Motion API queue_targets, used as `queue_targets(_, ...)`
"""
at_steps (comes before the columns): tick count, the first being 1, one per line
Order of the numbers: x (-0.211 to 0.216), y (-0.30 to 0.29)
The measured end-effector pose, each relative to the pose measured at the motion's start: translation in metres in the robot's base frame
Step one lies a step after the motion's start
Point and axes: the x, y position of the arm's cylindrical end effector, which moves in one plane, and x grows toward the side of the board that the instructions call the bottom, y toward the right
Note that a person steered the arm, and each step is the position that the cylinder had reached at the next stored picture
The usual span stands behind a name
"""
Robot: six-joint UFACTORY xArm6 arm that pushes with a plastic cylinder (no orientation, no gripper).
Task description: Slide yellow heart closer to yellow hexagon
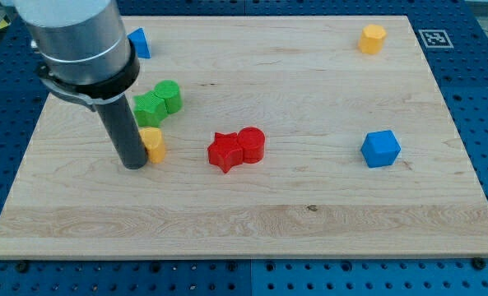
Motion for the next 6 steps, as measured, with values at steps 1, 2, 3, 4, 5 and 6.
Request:
queue_targets(1, -0.001, 0.008)
queue_targets(2, -0.011, 0.009)
queue_targets(3, -0.025, 0.009)
queue_targets(4, -0.035, 0.009)
queue_targets(5, -0.041, 0.012)
queue_targets(6, -0.042, 0.023)
